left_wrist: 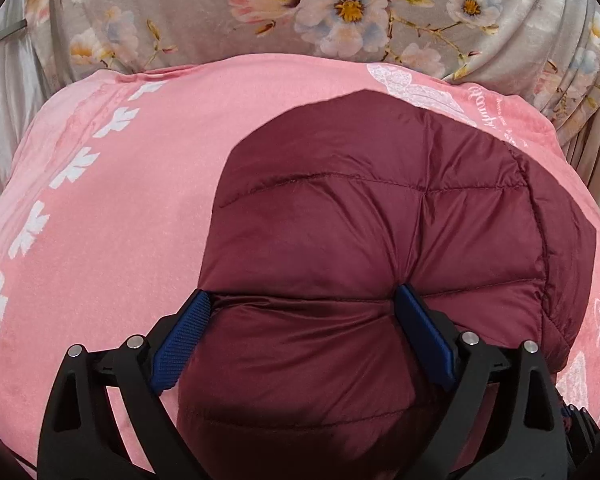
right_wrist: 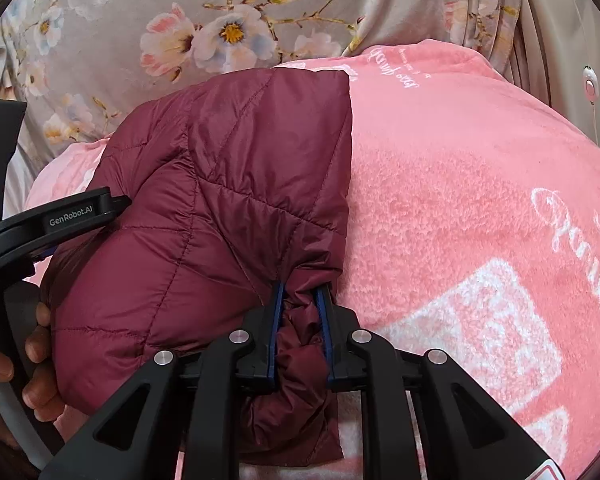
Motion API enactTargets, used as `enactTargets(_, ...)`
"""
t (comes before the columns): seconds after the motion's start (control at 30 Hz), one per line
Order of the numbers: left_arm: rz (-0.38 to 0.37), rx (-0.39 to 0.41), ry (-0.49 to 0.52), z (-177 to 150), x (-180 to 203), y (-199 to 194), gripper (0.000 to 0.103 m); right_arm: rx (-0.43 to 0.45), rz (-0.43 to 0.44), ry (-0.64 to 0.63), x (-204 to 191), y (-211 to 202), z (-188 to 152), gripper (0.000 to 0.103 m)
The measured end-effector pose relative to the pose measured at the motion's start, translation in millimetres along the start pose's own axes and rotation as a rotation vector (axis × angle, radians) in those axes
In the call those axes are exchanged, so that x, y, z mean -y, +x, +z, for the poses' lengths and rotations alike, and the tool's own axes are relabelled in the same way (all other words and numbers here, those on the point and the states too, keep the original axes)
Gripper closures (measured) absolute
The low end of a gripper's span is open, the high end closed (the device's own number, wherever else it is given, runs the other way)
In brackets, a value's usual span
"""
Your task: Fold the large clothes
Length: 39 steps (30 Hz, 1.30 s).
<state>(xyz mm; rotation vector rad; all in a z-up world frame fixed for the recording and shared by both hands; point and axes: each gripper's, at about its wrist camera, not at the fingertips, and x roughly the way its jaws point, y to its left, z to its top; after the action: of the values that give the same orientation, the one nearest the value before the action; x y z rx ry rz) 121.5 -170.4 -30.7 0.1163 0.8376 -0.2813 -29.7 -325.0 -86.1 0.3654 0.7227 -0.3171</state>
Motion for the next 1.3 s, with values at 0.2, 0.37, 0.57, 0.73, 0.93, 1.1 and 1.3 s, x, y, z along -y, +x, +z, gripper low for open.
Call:
enactTargets(0.2, -0.001, -0.003, -0.003, -3.1, 0.9, 8.5, 0.007, -0.005, 0.002, 0.008, 0.4, 3.1, -1.5, 0.089)
enactTargets(0.37, 0.006, 0.016, 0.009, -7.4, 2.9, 13.8, 0.005, -0.01, 0.008, 0.013, 2.1, 4.7, -1.6, 0.089)
enactTargets(0.57, 0.014, 0.037, 0.018, -11.2, 5.1, 18.0, 0.005, -0.009, 0.005, 0.011, 2.0, 4.4, -1.5, 0.088)
enactTargets(0.73, 0.022, 0.05, 0.023, -12.1, 6.4, 19.8, 0.005, -0.009, 0.007, 0.011, 2.8, 5.5, -2.2, 0.086)
enactTargets(0.93, -0.034, -0.005, 0.009, -4.6, -4.7, 11.3, 0.005, -0.024, 0.067, 0.067, 14.4, -1.3, 0.9, 0.081)
enactTargets(1.1, -0.098, 0.015, -0.1, 20.7, -42.3, -23.4, 0.006, 0.071, 0.066, 0.088, 21.7, -47.8, 28.6, 0.078)
enactTargets(1.3, -0.091, 0.046, -0.173, 71.0, -58.9, -36.0, 0.006, 0.122, 0.116, 0.102, 9.2, -54.3, 86.6, 0.078)
